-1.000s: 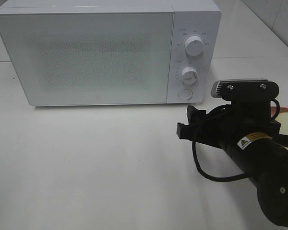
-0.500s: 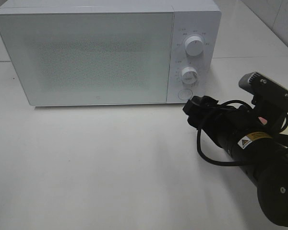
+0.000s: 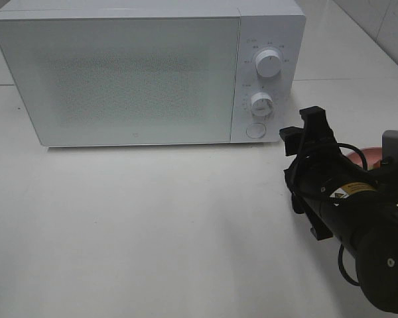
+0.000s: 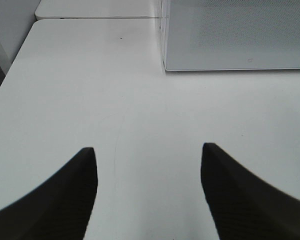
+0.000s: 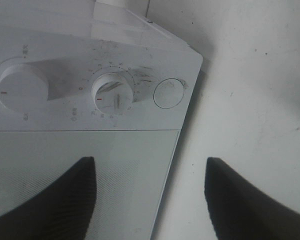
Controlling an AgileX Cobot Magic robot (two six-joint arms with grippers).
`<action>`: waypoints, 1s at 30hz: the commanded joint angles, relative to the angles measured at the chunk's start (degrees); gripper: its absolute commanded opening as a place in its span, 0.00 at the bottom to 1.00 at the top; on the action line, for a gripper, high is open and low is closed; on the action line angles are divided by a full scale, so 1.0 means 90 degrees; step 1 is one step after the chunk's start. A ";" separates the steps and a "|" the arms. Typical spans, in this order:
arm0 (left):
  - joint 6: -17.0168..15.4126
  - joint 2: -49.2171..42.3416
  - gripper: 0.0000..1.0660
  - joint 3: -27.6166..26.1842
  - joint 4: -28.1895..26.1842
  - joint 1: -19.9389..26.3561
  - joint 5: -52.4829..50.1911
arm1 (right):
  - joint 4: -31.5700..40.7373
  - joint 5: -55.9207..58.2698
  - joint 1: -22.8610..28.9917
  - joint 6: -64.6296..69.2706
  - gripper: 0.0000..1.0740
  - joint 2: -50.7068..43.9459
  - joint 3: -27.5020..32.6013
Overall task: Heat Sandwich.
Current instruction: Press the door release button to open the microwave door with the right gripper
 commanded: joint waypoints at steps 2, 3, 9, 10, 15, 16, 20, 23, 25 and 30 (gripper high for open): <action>-0.0025 -0.0115 0.55 0.0019 -0.0019 0.0006 -0.0038 | 0.0032 0.0019 0.0019 0.0694 0.42 0.0000 -0.0057; -0.0025 -0.0115 0.55 0.0019 -0.0019 0.0006 -0.0038 | 0.0076 0.0045 0.0019 0.0726 0.39 0.0000 -0.0057; -0.0025 -0.0115 0.55 0.0019 -0.0019 0.0006 -0.0038 | 0.0121 0.0045 0.0019 0.0726 0.18 0.0000 -0.0057; -0.0025 -0.0115 0.55 0.0019 -0.0019 0.0006 -0.0038 | 0.0121 0.0045 0.0019 0.0726 0.11 0.0000 -0.0057; -0.0025 -0.0115 0.55 0.0019 -0.0019 0.0006 -0.0038 | 0.0121 0.0045 0.0019 0.0726 0.00 0.0000 -0.0057; -0.0025 -0.0115 0.55 0.0019 -0.0019 0.0006 -0.0038 | 0.0121 0.0045 0.0019 0.0726 0.00 0.0000 -0.0057; -0.0025 -0.0115 0.55 0.0019 -0.0019 0.0006 -0.0038 | 0.0115 0.0197 0.0000 0.0738 0.00 0.0000 -0.0057; -0.0025 -0.0115 0.55 0.0019 -0.0019 0.0006 -0.0038 | 0.0089 0.0363 -0.0153 0.0745 0.00 0.0057 -0.0095; -0.0025 -0.0115 0.55 0.0019 -0.0019 0.0006 -0.0038 | 0.0051 0.0414 -0.0191 0.0745 0.00 0.0095 -0.0134; -0.0025 -0.0115 0.55 0.0019 -0.0019 0.0006 -0.0038 | -0.0337 0.0535 -0.0433 0.0738 0.00 0.0280 -0.0369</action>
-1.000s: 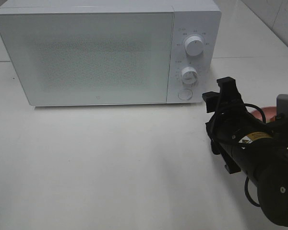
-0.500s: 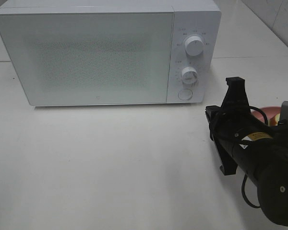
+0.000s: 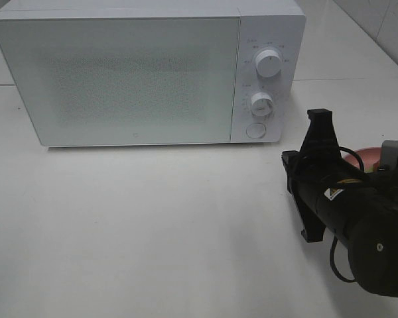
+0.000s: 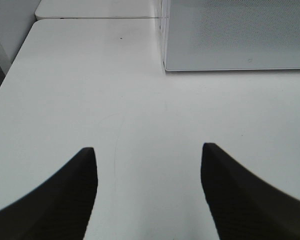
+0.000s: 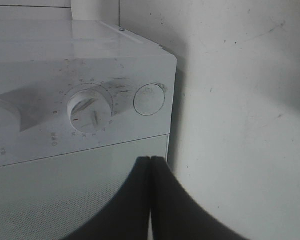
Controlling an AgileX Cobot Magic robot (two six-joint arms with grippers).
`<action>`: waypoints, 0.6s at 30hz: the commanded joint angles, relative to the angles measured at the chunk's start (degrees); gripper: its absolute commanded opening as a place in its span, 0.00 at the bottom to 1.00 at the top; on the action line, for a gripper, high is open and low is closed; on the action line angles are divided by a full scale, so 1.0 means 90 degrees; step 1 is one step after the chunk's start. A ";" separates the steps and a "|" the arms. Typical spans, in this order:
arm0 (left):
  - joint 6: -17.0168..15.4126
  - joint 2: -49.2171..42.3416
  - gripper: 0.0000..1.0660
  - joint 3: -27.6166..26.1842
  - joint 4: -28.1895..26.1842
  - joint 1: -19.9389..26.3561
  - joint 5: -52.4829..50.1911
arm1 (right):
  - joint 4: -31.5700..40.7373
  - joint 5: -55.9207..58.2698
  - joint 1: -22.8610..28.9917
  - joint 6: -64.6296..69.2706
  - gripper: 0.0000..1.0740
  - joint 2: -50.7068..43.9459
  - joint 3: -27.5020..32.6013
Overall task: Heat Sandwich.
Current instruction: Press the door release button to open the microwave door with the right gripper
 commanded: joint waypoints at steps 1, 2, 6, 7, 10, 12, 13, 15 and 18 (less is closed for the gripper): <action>-0.0025 -0.0115 0.55 0.0019 -0.0019 0.0006 -0.0038 | -0.0376 0.0102 -0.0191 0.0019 0.00 0.0159 -0.0210; -0.0025 -0.0115 0.55 0.0019 -0.0019 0.0006 -0.0038 | -0.0452 0.0102 -0.0248 0.0025 0.00 0.0236 -0.0274; -0.0025 -0.0115 0.55 0.0019 -0.0019 0.0006 -0.0038 | -0.0745 0.0204 -0.0471 0.0045 0.00 0.0503 -0.0509; -0.0025 -0.0115 0.55 0.0019 -0.0019 0.0006 -0.0038 | -0.0872 0.0293 -0.0586 0.0057 0.00 0.0598 -0.0643; -0.0025 -0.0115 0.55 0.0019 -0.0019 0.0006 -0.0038 | -0.0999 0.0331 -0.0688 0.0057 0.01 0.0726 -0.0796; -0.0025 -0.0115 0.55 0.0019 -0.0019 0.0006 -0.0038 | -0.1108 0.0414 -0.0777 0.0057 0.01 0.0847 -0.0949; -0.0025 -0.0115 0.55 0.0019 -0.0019 0.0006 -0.0038 | -0.1222 0.0439 -0.0879 0.0070 0.01 0.0980 -0.1082; -0.0025 -0.0115 0.55 0.0019 -0.0019 0.0006 -0.0038 | -0.1280 0.0446 -0.0910 0.0070 0.01 0.1044 -0.1146; -0.0025 -0.0115 0.55 0.0019 -0.0019 0.0006 -0.0038 | -0.1413 0.0611 -0.1108 0.0070 0.01 0.1203 -0.1394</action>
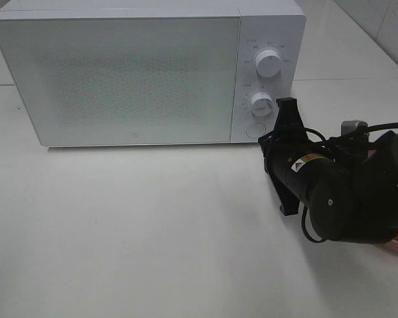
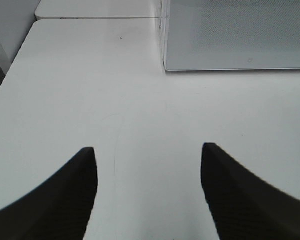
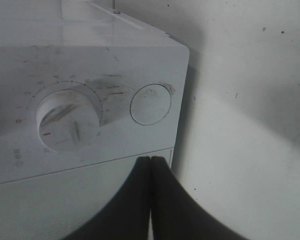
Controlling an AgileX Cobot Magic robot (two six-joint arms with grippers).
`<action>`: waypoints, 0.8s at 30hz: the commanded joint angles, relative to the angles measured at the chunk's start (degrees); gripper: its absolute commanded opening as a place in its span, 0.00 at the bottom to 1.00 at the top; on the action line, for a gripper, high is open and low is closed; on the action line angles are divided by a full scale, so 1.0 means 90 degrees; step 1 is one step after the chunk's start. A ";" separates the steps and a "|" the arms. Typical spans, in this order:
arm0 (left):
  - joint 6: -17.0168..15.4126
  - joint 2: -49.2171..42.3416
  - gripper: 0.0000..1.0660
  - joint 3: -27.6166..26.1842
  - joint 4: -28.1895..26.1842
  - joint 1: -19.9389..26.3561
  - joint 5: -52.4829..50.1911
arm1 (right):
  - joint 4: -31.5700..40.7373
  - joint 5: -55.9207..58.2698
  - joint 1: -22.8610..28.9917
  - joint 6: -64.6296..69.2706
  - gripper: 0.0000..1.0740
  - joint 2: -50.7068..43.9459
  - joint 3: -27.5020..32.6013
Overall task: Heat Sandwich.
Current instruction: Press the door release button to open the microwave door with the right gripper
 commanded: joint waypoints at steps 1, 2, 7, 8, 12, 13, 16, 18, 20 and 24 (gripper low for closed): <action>-0.0025 -0.0115 0.55 0.0019 -0.0019 0.0006 -0.0038 | -0.0172 0.0216 -0.0172 0.0032 0.01 0.0140 -0.0248; -0.0025 -0.0115 0.55 0.0019 -0.0019 0.0006 -0.0038 | -0.0172 0.0216 -0.0172 0.0032 0.01 0.0140 -0.0248; -0.0025 -0.0115 0.55 0.0019 -0.0019 0.0006 -0.0038 | -0.0197 0.0318 -0.0280 0.0032 0.02 0.0407 -0.0522; -0.0025 -0.0115 0.55 0.0019 -0.0019 0.0006 -0.0038 | -0.0197 0.0318 -0.0280 0.0032 0.02 0.0452 -0.0579; -0.0025 -0.0115 0.55 0.0019 -0.0019 0.0006 -0.0038 | -0.0376 0.0382 -0.0401 0.0045 0.02 0.0668 -0.0859; -0.0025 -0.0115 0.55 0.0019 -0.0019 0.0006 -0.0038 | -0.0458 0.0452 -0.0452 0.0064 0.02 0.0713 -0.0917; -0.0025 -0.0115 0.55 0.0019 -0.0019 0.0006 -0.0038 | -0.0656 0.0516 -0.0675 0.0083 0.02 0.0879 -0.1171; -0.0025 -0.0115 0.55 0.0019 -0.0019 0.0006 -0.0038 | -0.0719 0.0535 -0.0726 0.0083 0.02 0.0936 -0.1292; -0.0025 -0.0115 0.55 0.0019 -0.0019 0.0006 -0.0038 | -0.0713 0.0598 -0.0726 0.0083 0.02 0.0987 -0.1375; -0.0025 -0.0115 0.55 0.0019 -0.0019 0.0006 -0.0038 | -0.0726 0.0668 -0.0802 0.0083 0.00 0.1031 -0.1509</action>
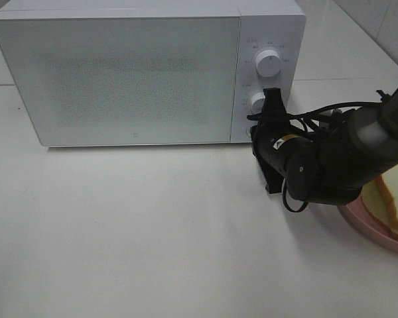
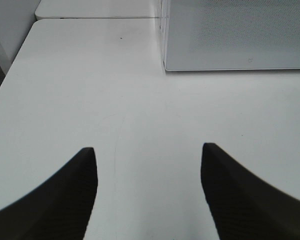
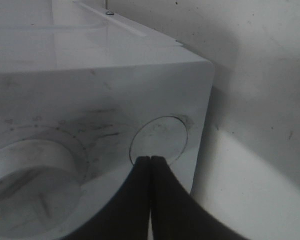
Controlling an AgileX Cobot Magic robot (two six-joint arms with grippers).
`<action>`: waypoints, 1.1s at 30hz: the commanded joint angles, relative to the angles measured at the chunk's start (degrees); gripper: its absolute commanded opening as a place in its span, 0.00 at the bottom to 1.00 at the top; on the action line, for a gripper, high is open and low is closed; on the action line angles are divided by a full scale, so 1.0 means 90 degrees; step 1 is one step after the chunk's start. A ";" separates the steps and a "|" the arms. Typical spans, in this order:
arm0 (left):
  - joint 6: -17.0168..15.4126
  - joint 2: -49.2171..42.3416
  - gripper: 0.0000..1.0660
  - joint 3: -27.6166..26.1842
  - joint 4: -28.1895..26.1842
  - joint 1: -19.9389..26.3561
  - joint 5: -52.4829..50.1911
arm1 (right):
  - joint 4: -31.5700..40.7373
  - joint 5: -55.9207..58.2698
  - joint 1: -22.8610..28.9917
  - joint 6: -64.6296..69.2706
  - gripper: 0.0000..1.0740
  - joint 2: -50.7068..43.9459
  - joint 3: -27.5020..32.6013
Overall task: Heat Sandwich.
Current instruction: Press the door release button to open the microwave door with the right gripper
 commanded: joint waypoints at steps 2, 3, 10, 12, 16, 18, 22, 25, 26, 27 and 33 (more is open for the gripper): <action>-0.0025 -0.0115 0.55 0.0019 -0.0019 0.0006 -0.0038 | 0.0006 0.0083 -0.0134 -0.0019 0.00 0.0019 -0.0115; -0.0025 -0.0115 0.55 0.0019 -0.0019 0.0006 -0.0038 | 0.0006 0.0083 -0.0134 -0.0019 0.00 0.0019 -0.0115; -0.0025 -0.0115 0.55 0.0019 -0.0019 0.0006 -0.0038 | -0.0146 0.0236 -0.0299 0.0006 0.00 0.0019 -0.0115; -0.0025 -0.0115 0.55 0.0019 -0.0019 0.0006 -0.0038 | -0.0146 0.0191 -0.0299 0.0045 0.00 0.0076 -0.0127; -0.0025 -0.0115 0.55 0.0019 -0.0019 0.0006 -0.0038 | -0.0172 0.0229 -0.0299 0.0057 0.00 0.0178 -0.0242; -0.0025 -0.0115 0.55 0.0019 -0.0019 0.0006 -0.0038 | -0.0191 0.0223 -0.0299 0.0083 0.00 0.0229 -0.0337; -0.0025 -0.0115 0.55 0.0019 -0.0019 0.0006 -0.0038 | -0.0185 0.0185 -0.0306 0.0089 0.00 0.0255 -0.0490; -0.0025 -0.0115 0.55 0.0019 -0.0019 0.0006 -0.0038 | -0.0191 0.0185 -0.0306 0.0070 0.00 0.0318 -0.0567; -0.0025 -0.0115 0.55 0.0019 -0.0019 0.0006 -0.0038 | -0.0185 0.0185 -0.0337 0.0070 0.00 0.0337 -0.0605; -0.0025 -0.0115 0.55 0.0019 -0.0019 0.0006 -0.0038 | -0.0185 0.0134 -0.0376 0.0070 0.00 0.0388 -0.0637; -0.0025 -0.0115 0.55 0.0019 -0.0019 0.0006 -0.0038 | -0.0146 -0.0656 -0.0376 -0.0019 0.00 0.0369 -0.0637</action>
